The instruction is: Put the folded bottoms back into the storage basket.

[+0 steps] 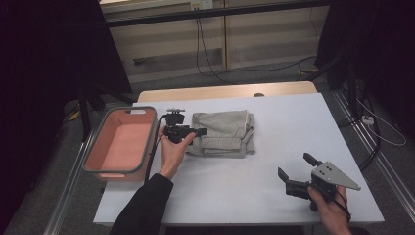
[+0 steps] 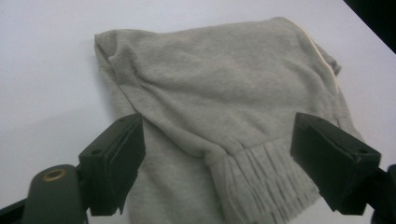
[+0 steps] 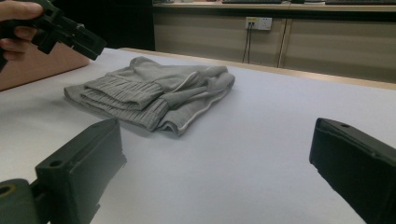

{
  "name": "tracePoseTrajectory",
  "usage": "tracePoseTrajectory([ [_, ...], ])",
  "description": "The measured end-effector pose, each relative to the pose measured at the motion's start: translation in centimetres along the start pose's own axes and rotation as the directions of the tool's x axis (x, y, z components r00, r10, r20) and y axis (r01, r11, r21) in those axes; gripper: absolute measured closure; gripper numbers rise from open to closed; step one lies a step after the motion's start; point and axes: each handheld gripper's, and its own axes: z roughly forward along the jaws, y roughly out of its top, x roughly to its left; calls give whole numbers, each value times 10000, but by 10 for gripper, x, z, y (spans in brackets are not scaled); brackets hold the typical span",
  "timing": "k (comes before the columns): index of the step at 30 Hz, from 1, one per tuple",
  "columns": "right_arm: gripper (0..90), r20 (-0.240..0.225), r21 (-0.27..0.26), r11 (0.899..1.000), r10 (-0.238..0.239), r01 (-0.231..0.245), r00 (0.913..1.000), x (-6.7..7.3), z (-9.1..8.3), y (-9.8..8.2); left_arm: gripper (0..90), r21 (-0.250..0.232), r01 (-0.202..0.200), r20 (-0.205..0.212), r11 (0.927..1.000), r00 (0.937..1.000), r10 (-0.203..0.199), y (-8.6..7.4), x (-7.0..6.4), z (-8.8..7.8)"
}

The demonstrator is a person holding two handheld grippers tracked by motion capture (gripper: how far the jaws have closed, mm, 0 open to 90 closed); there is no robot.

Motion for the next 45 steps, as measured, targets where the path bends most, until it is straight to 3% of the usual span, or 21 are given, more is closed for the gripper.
tracePoseTrajectory([
  [2, 25, -5, 6, 10000, -1, 1, 10000, 0, 0, 0, 196, 167, 94, -126, 9998, 9999, -92, 2, 4, 6],
  [4, 26, -10, 3, 10000, -3, 3, 10000, 0, 0, 0, 208, 442, 432, -227, 9981, 9988, -423, 5, 10, 16],
  [8, 26, -40, 7, 10000, -9, 9, 10000, 0, 0, 0, 252, 552, 754, -214, 9956, 9970, -743, 6, 18, 24],
  [12, 26, -19, 9, 10000, 20, -20, 10000, -1, -1, 0, 286, 679, 762, -594, 9948, 9956, -722, 7, 24, 32],
  [21, 26, -23, 25, 10000, 19, -19, 10000, -1, 0, 0, 301, 585, 1022, -702, 9930, 9927, -981, 7, 31, 41],
  [22, 27, -30, 25, 10000, 17, -17, 10000, -1, -1, 0, 300, 716, 1173, -624, 9905, 9916, -1129, 6, 32, 45],
  [29, 27, -58, 41, 10000, -28, 28, 10000, 0, 0, 0, 300, 739, 1175, -594, 9903, 9918, -1132, 5, 30, 48],
  [32, 26, -63, 55, 9999, -84, 84, 9999, 0, 0, 0, 352, 985, 1516, -138, 9835, 9884, -1510, 5, 28, 48],
  [35, 26, -64, 50, 9999, -98, 99, 9999, 0, 0, 0, 358, 1188, 1552, -188, 9807, 9879, -1541, 6, 23, 50],
  [36, 27, -49, 59, 9999, -97, 97, 9999, 0, 0, 0, 411, 1365, 1728, -161, 9754, 9849, -1723, 7, 21, 51],
  [38, 27, -49, 64, 9999, -103, 104, 9999, 0, 0, 0, 488, 1476, 1816, -17, 9722, 9830, -1834, 7, 21, 51],
  [40, 26, -53, 62, 9999, -106, 106, 9999, 0, 0, 0, 501, 1471, 1908, -82, 9706, 9814, -1917, 7, 21, 51],
  [43, 27, -52, 63, 9999, -107, 107, 9999, 0, 0, 0, 559, 1609, 1897, 263, 9686, 9802, -1963, 6, 22, 53],
  [45, 26, -50, 77, 9999, -111, 112, 9999, 0, 0, -1, 591, 1614, 1931, 284, 9678, 9794, -2001, 6, 20, 53],
])
